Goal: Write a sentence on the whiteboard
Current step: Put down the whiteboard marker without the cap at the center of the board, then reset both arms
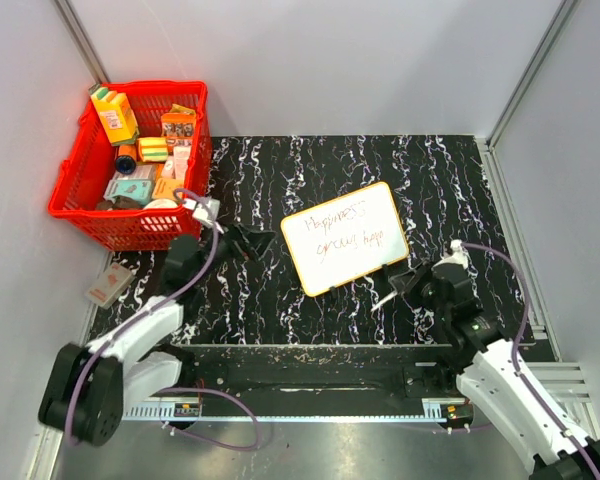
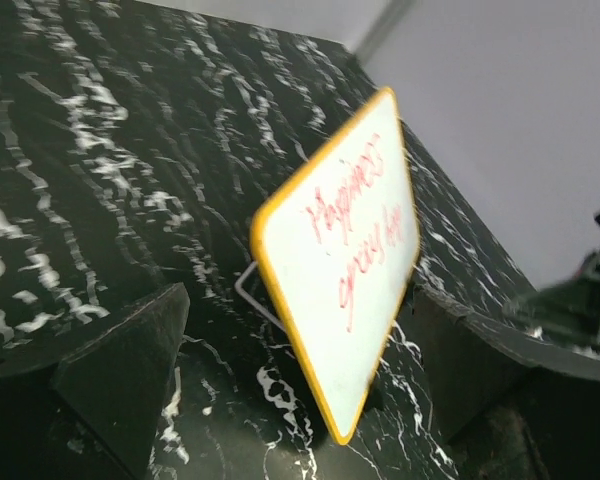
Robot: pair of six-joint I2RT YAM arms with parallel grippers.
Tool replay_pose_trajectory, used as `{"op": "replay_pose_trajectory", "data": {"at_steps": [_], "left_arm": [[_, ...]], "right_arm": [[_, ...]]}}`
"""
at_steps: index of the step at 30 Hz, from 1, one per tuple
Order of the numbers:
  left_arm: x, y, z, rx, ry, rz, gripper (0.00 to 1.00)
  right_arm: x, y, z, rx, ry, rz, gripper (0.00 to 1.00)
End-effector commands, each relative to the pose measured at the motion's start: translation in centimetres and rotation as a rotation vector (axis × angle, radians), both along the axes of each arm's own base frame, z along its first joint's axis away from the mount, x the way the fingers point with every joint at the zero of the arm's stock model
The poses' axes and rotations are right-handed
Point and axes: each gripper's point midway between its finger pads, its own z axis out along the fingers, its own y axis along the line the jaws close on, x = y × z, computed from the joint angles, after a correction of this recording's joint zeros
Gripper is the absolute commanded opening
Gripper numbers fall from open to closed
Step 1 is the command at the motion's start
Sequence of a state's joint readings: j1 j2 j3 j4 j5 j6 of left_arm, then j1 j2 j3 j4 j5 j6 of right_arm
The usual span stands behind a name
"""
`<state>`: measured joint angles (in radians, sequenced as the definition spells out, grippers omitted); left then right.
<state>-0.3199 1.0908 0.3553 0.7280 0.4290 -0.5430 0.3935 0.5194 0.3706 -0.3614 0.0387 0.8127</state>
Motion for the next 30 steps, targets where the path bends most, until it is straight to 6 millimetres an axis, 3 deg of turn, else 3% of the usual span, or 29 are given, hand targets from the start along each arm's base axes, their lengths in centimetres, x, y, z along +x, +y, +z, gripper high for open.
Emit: {"op": "replay_pose_trajectory", "data": {"at_steps": [1, 2, 4, 5, 7, 9, 15, 18, 22, 30], "left_arm": [[1.4, 4.6, 0.0, 0.088, 0.105, 0.289, 0.99], [1.3, 5.2, 1.6, 0.076, 0.076, 0.317, 0.99], [0.7, 5.5, 1.8, 0.091, 0.093, 0.321, 0.99], [0.6, 5.6, 3.0, 0.082, 0.076, 0.324, 0.99], [0.1, 5.5, 3.0, 0.088, 0.096, 0.31, 0.99], [-0.3, 5.4, 3.5, 0.078, 0.107, 0.305, 0.99], [-0.8, 6.0, 4.6, 0.045, 0.076, 0.333, 0.99], [-1.4, 6.4, 4.7, 0.033, 0.069, 0.347, 0.99], [-1.9, 6.8, 3.3, 0.057, 0.081, 0.355, 0.99], [-1.8, 6.6, 0.9, 0.135, 0.151, 0.333, 0.99]], "right_arm": [[-0.7, 0.5, -2.1, 0.092, 0.105, -0.045, 0.1], [-0.9, 0.5, -3.0, 0.088, 0.128, -0.052, 0.15], [-1.1, 0.4, -3.7, 0.102, 0.155, -0.07, 0.21], [-1.2, 0.3, -4.3, 0.103, 0.17, -0.077, 0.32], [-1.3, 0.3, -4.6, 0.112, 0.182, -0.089, 0.48], [-1.3, 0.3, -4.6, 0.123, 0.183, -0.095, 0.67], [-0.8, 0.5, -2.5, 0.119, 0.118, -0.069, 1.0], [-0.6, 0.6, -1.6, 0.106, 0.086, -0.045, 1.0], [0.0, 0.0, 0.1, 0.075, 0.018, -0.053, 1.0], [2.6, -2.6, 6.0, -0.164, -0.2, -0.074, 1.0]]}}
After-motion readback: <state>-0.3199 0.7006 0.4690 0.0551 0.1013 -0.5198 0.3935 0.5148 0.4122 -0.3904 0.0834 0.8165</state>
